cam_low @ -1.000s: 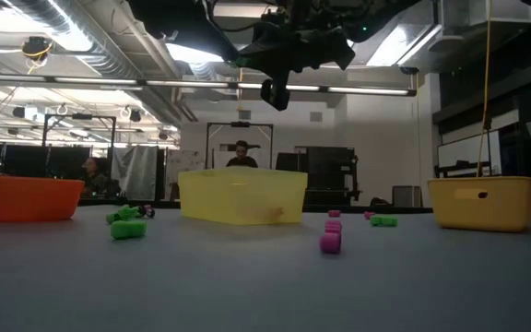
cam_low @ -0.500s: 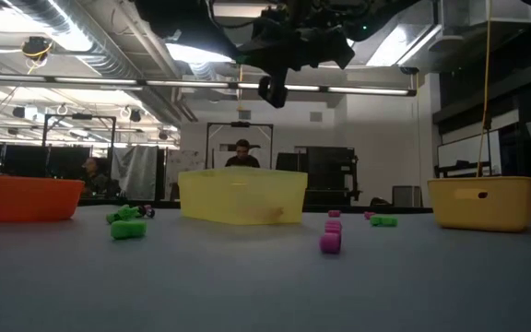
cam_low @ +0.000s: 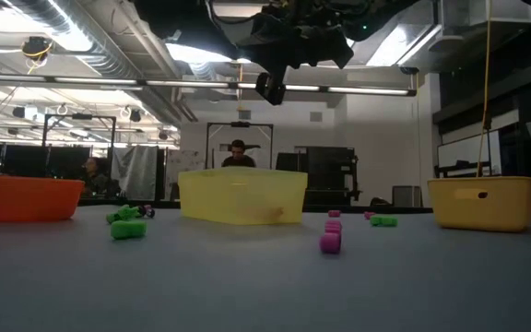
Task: Sort Halloween decoration
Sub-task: Put the green skeleton toy into the orange bin
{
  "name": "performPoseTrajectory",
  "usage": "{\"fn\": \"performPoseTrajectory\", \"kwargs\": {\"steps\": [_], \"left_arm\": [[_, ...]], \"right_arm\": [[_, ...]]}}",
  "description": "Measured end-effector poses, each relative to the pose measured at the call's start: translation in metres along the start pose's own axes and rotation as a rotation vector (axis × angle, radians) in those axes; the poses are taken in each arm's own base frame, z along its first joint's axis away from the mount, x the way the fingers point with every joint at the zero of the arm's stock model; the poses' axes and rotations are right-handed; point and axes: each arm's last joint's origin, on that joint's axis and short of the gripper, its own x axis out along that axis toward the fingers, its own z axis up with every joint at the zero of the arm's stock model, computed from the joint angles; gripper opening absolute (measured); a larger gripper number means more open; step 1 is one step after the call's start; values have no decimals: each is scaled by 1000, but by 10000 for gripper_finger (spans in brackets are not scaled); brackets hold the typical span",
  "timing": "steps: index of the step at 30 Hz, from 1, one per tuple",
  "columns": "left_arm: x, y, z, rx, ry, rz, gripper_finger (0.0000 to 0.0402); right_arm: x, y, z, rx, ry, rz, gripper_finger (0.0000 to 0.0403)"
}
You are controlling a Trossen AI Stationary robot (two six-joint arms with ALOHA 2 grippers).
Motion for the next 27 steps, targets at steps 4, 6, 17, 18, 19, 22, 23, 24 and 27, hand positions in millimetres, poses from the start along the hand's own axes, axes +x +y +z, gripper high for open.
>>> {"fn": "performPoseTrajectory", "kwargs": {"steps": [4, 6, 17, 18, 19, 22, 23, 24, 27], "left_arm": [[0, 0, 0, 2, 4, 2, 70], [0, 0, -1, 3, 5, 2, 57], [0, 0, 0, 2, 3, 1, 35], [0, 0, 0, 1, 1, 1, 36], [0, 0, 0, 0, -1, 1, 36], [0, 0, 1, -3, -8, -7, 37], [-1, -1, 1, -1, -8, -10, 37], [-1, -2, 1, 1, -9, -13, 37], [-6, -3, 0, 0, 2, -7, 37]], "right_arm": [[0, 0, 0, 2, -3, -15, 21], [0, -1, 0, 4, -3, -17, 21], [0, -1, 0, 6, -3, -21, 46], [0, -1, 0, 5, -3, -21, 57], [0, -1, 0, 5, -4, -24, 69], [0, -1, 0, 4, -6, -30, 105], [0, -1, 0, 6, -5, -31, 116], [0, -1, -1, 10, -2, -32, 126], [-1, -3, -4, 42, 21, -40, 145]]}}
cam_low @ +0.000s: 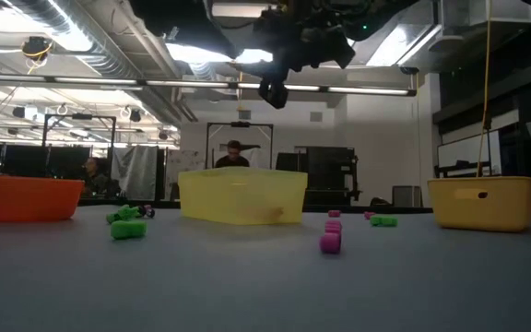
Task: Sort Halloween decoration
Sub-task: Put the green skeleton toy into the orange bin
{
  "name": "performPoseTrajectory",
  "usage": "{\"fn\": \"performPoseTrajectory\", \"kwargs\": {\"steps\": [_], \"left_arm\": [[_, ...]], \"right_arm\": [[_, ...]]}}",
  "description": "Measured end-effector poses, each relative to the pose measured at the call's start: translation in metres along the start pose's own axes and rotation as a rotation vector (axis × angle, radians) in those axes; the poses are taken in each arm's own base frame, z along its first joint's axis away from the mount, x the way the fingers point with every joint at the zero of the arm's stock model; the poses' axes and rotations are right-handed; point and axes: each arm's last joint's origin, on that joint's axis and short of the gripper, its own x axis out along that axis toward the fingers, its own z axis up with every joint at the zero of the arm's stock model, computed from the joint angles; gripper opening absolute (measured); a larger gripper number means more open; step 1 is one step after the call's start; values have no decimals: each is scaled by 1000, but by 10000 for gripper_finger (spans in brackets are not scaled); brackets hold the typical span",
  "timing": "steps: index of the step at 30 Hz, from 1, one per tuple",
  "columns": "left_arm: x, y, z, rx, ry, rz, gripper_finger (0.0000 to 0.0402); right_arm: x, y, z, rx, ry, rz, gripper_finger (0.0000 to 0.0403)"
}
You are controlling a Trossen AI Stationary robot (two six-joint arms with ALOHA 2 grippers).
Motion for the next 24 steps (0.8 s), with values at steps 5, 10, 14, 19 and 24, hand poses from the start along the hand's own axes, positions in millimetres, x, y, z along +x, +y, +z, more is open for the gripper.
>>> {"fn": "performPoseTrajectory", "kwargs": {"steps": [5, 10, 14, 19, 24], "left_arm": [[-16, -1, -12, -88, 104, -20, 38], [-32, -6, -31, -248, 280, -116, 38], [-42, -12, -45, -355, 460, -206, 38], [-56, -18, -62, -466, 713, -290, 38], [-70, -20, -73, -475, 890, -257, 38]], "right_arm": [[-1, -3, -9, 80, 62, -52, 153], [-1, -8, -16, 70, 95, -195, 154], [-2, -12, -18, 22, 104, -316, 154], [-3, -15, -19, 13, 98, -417, 154], [-4, -15, -19, 11, 96, -441, 154]]}}
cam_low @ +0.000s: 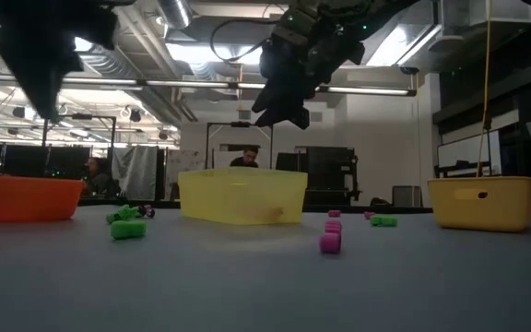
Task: Sort Halloween decoration
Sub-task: Put the green skeleton toy into the orange bin, then put the pink skeleton toy into the left yellow bin
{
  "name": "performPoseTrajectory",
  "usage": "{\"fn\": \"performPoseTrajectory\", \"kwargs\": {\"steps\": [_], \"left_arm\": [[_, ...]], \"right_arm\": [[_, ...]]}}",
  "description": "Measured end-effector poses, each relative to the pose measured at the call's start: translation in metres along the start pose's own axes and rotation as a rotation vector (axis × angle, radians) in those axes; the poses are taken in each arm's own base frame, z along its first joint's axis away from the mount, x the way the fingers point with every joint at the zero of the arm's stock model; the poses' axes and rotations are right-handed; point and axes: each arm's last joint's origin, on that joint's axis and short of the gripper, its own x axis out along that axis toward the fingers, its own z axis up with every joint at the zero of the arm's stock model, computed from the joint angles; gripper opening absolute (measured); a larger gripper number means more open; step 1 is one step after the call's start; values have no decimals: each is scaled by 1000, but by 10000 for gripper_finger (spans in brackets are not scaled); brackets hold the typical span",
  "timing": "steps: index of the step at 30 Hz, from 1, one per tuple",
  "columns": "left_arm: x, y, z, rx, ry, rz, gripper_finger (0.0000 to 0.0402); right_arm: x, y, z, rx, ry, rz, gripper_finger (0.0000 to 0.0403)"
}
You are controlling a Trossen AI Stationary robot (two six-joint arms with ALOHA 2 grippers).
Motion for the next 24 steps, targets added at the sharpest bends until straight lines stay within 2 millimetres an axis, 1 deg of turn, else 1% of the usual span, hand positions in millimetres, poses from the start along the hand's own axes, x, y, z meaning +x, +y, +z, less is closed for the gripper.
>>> {"fn": "performPoseTrajectory", "kwargs": {"steps": [7, 11, 17, 24], "left_arm": [[-1, 1, -4, 3, 12, 43, 38], [-1, 2, -5, -36, 20, 52, 44], [-1, 5, -8, -107, 51, 90, 86], [-1, 7, -7, -163, -2, 135, 142]], "right_arm": [[0, 0, 0, 1, 1, 0, 154], [0, 0, -1, 3, 5, -1, 154], [0, 0, -1, 3, 5, -1, 154], [0, 0, -1, 3, 6, -1, 154]]}}
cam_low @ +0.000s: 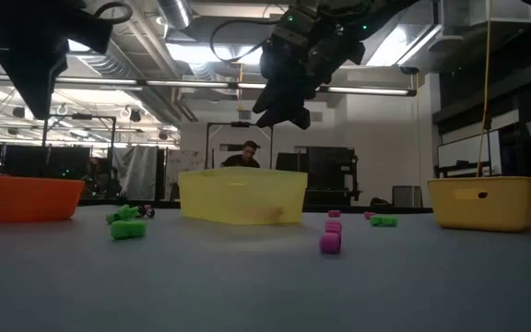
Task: Sort Halloween decoration
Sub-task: Put the pink skeleton toy into the left yellow bin
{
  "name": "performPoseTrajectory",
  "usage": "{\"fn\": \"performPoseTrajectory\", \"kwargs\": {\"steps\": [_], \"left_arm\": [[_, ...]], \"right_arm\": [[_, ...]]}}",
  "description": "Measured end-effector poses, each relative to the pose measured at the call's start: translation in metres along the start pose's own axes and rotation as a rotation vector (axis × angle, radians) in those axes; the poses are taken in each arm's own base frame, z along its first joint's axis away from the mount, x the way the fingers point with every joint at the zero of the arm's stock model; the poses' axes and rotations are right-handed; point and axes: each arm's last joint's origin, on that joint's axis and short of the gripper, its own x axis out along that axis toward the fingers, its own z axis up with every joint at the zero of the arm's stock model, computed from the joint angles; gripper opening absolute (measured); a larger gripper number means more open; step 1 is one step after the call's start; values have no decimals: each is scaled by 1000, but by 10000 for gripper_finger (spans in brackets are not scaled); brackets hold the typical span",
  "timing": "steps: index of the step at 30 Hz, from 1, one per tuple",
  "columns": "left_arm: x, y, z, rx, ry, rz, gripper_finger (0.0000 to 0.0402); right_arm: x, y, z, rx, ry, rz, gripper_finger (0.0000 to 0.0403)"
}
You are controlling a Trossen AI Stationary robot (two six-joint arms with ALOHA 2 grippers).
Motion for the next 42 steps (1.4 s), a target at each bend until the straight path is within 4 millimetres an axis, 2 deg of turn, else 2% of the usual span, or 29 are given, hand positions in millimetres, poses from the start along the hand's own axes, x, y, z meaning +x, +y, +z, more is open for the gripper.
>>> {"fn": "performPoseTrajectory", "kwargs": {"steps": [4, 7, 14, 22, 31, 36, 42], "left_arm": [[0, 0, 3, -46, -73, 34, 164], [1, 2, 10, -156, -141, 48, 169], [9, 16, 37, -355, -188, 16, 169], [23, 59, 72, -486, -213, 66, 169], [37, 110, 98, -604, -235, 35, 159], [53, 125, 110, -620, -208, 55, 152], [91, 129, 122, -608, -70, 95, 151]], "right_arm": [[0, 0, -1, 6, 9, -1, 154], [0, 0, -3, 4, 28, 5, 154], [-10, 5, -5, -55, 50, 9, 154], [-33, 17, -5, -107, 47, 2, 154], [-60, 27, -14, -164, 111, -64, 154], [-70, 31, -19, -180, 115, -103, 154], [-69, 27, -36, -180, 119, -129, 154]]}}
